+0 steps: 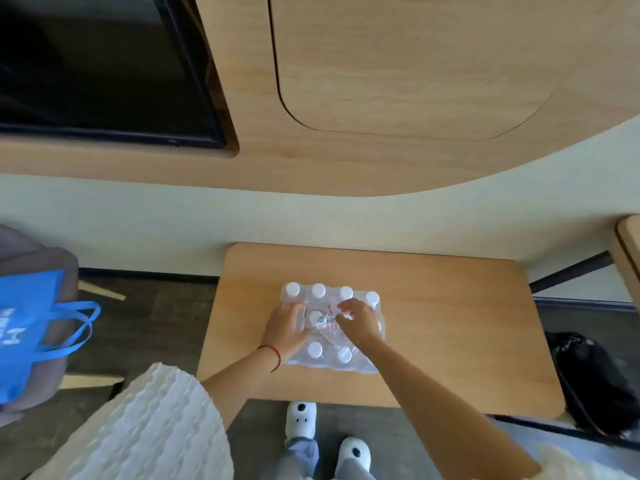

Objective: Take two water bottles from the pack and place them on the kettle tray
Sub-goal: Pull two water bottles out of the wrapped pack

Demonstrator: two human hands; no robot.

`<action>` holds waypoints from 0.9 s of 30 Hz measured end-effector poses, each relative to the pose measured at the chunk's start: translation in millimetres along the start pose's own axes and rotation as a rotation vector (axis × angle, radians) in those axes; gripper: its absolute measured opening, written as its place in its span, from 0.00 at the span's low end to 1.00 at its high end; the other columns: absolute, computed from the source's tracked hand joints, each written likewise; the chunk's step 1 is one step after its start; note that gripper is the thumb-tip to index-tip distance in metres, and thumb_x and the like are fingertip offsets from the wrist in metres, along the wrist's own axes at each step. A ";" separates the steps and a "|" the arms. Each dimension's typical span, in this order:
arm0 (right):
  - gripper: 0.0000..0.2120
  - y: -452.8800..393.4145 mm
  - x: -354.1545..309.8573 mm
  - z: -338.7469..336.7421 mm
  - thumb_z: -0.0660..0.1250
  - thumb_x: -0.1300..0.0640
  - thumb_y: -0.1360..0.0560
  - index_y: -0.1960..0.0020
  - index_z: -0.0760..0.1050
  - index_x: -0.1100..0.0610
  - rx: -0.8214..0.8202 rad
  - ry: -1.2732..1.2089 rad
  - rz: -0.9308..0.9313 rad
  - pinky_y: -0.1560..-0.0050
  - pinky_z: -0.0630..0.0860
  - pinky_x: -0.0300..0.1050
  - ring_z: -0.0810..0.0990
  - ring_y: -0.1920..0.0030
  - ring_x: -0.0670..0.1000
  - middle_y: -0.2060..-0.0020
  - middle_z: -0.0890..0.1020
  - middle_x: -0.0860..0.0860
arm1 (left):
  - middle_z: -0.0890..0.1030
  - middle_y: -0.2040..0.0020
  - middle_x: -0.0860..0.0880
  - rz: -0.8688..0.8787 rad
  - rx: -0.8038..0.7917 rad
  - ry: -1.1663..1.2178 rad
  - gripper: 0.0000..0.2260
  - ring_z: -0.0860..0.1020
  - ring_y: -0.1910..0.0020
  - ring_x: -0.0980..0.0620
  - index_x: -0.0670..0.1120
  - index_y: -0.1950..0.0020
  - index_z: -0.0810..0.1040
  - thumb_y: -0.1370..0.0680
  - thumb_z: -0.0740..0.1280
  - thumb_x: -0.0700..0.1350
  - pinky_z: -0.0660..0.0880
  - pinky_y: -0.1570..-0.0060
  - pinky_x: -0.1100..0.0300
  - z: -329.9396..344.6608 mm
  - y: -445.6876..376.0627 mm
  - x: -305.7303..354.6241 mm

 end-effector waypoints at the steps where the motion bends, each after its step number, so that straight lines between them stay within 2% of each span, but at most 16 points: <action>1: 0.12 -4.4 -0.9 3.3 0.66 0.62 0.26 0.43 0.78 0.62 -0.016 0.045 -0.036 0.45 0.73 0.40 0.79 0.43 0.54 0.45 0.83 0.54 | 0.69 0.33 0.44 0.021 -0.026 -0.069 0.22 0.66 0.33 0.45 0.44 0.33 0.68 0.26 0.66 0.46 0.67 0.34 0.50 3.4 -3.0 -3.2; 4: 0.12 -4.1 -5.0 14.0 0.63 0.57 0.24 0.42 0.78 0.58 -0.121 0.221 -0.131 0.36 0.72 0.47 0.79 0.41 0.53 0.44 0.84 0.52 | 0.60 0.27 0.44 0.072 -0.073 -0.236 0.30 0.59 0.27 0.46 0.46 0.27 0.58 0.25 0.66 0.50 0.62 0.29 0.51 16.0 -8.7 -12.5; 6: 0.13 -5.5 -3.0 18.4 0.60 0.54 0.23 0.46 0.79 0.57 -0.145 0.353 -0.245 0.37 0.73 0.49 0.80 0.45 0.54 0.49 0.85 0.53 | 0.52 0.23 0.45 0.080 -0.084 -0.293 0.35 0.52 0.24 0.46 0.48 0.25 0.51 0.26 0.66 0.53 0.58 0.26 0.50 26.9 -14.7 -18.9; 8: 0.15 -5.0 3.8 16.4 0.58 0.52 0.21 0.50 0.79 0.60 -0.178 0.422 -0.315 0.44 0.76 0.51 0.81 0.51 0.57 0.51 0.84 0.56 | 0.45 0.22 0.45 0.061 -0.092 -0.316 0.41 0.46 0.23 0.46 0.48 0.24 0.45 0.27 0.67 0.55 0.53 0.24 0.49 35.6 -19.1 -25.4; 10: 0.17 -1.5 21.0 12.0 0.55 0.52 0.19 0.48 0.79 0.60 -0.221 0.570 -0.385 0.46 0.74 0.49 0.80 0.50 0.58 0.46 0.80 0.57 | 0.41 0.23 0.44 0.055 -0.099 -0.335 0.43 0.42 0.23 0.45 0.49 0.24 0.42 0.28 0.67 0.58 0.49 0.24 0.47 42.6 -18.5 -28.8; 12: 0.17 6.0 37.0 0.3 0.53 0.54 0.19 0.46 0.80 0.58 -0.252 0.800 -0.418 0.43 0.71 0.51 0.79 0.47 0.59 0.43 0.77 0.57 | 0.41 0.23 0.44 0.060 -0.084 -0.361 0.42 0.41 0.24 0.44 0.48 0.24 0.42 0.27 0.64 0.59 0.48 0.24 0.46 46.5 -16.7 -30.7; 14: 0.15 10.7 47.2 -13.0 0.56 0.57 0.20 0.49 0.81 0.58 -0.232 0.958 -0.412 0.43 0.70 0.51 0.77 0.46 0.58 0.47 0.79 0.57 | 0.41 0.22 0.44 0.071 -0.048 -0.389 0.39 0.41 0.24 0.44 0.47 0.24 0.42 0.26 0.60 0.62 0.47 0.24 0.47 47.6 -18.6 -33.7; 15: 0.13 11.3 44.7 -20.1 0.60 0.57 0.22 0.54 0.83 0.58 -0.180 0.988 -0.407 0.45 0.72 0.49 0.78 0.49 0.56 0.52 0.81 0.55 | 0.40 0.22 0.44 0.079 -0.028 -0.397 0.39 0.40 0.24 0.45 0.46 0.24 0.42 0.25 0.57 0.64 0.47 0.23 0.47 48.1 -19.9 -34.5; 17: 0.07 11.8 33.3 -31.2 0.73 0.56 0.33 0.68 0.81 0.56 -0.033 0.894 -0.461 0.58 0.78 0.38 0.80 0.61 0.52 0.65 0.81 0.51 | 0.39 0.23 0.46 0.091 0.018 -0.401 0.40 0.39 0.24 0.45 0.45 0.24 0.43 0.28 0.48 0.68 0.46 0.23 0.46 52.3 -23.1 -35.8; 18: 0.07 11.1 28.4 -30.0 0.77 0.58 0.38 0.70 0.79 0.56 0.026 0.814 -0.538 0.64 0.78 0.36 0.80 0.65 0.51 0.68 0.80 0.51 | 0.39 0.23 0.47 0.096 0.047 -0.402 0.40 0.39 0.24 0.46 0.45 0.24 0.44 0.28 0.46 0.69 0.47 0.24 0.46 55.8 -24.0 -37.1; 19: 0.06 9.2 24.9 -24.0 0.76 0.59 0.37 0.65 0.79 0.58 0.010 0.749 -0.586 0.65 0.80 0.38 0.81 0.63 0.53 0.64 0.81 0.53 | 0.41 0.23 0.47 0.097 0.080 -0.407 0.40 0.39 0.24 0.47 0.45 0.24 0.44 0.28 0.46 0.69 0.47 0.24 0.45 59.7 -23.7 -38.1; 20: 0.07 5.5 22.0 -14.0 0.73 0.60 0.32 0.56 0.80 0.61 -0.051 0.689 -0.596 0.59 0.82 0.43 0.81 0.57 0.56 0.56 0.81 0.56 | 0.43 0.22 0.46 0.095 0.113 -0.422 0.39 0.40 0.24 0.47 0.45 0.24 0.45 0.27 0.46 0.68 0.47 0.24 0.45 63.2 -23.6 -39.3; 22: 0.18 -4.9 22.3 8.4 0.63 0.54 0.23 0.35 0.71 0.60 -0.163 0.684 -0.494 0.44 0.78 0.48 0.76 0.42 0.57 0.39 0.74 0.57 | 0.48 0.22 0.44 0.081 0.147 -0.472 0.39 0.41 0.24 0.47 0.44 0.24 0.47 0.26 0.47 0.68 0.44 0.24 0.47 68.7 -25.1 -41.3; 23: 0.22 -12.2 24.5 16.9 0.61 0.51 0.22 0.30 0.65 0.57 -0.167 0.706 -0.432 0.40 0.75 0.48 0.73 0.39 0.56 0.35 0.70 0.56 | 0.50 0.23 0.43 0.075 0.150 -0.491 0.39 0.42 0.24 0.47 0.43 0.24 0.48 0.26 0.47 0.68 0.43 0.25 0.48 70.3 -25.5 -42.0; 25: 0.25 -24.7 21.5 29.0 0.59 0.49 0.20 0.26 0.59 0.54 -0.150 0.756 -0.352 0.37 0.72 0.48 0.73 0.38 0.56 0.33 0.68 0.56 | 0.52 0.23 0.43 0.070 0.156 -0.508 0.38 0.43 0.24 0.46 0.43 0.24 0.49 0.25 0.46 0.67 0.44 0.27 0.48 72.3 -25.8 -43.0; 27: 0.23 -33.1 16.9 36.8 0.60 0.50 0.20 0.27 0.61 0.54 -0.120 0.829 -0.319 0.37 0.71 0.48 0.73 0.38 0.56 0.34 0.68 0.57 | 0.51 0.22 0.43 0.061 0.148 -0.518 0.38 0.43 0.24 0.45 0.43 0.24 0.47 0.25 0.46 0.67 0.44 0.27 0.47 73.7 -26.6 -44.3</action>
Point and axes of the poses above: each hand's wrist, its own y-axis away from the middle knuckle, its own z-axis out of the palm, x = y × z, the point moved 4 cm from there along -y, towards the middle knuckle
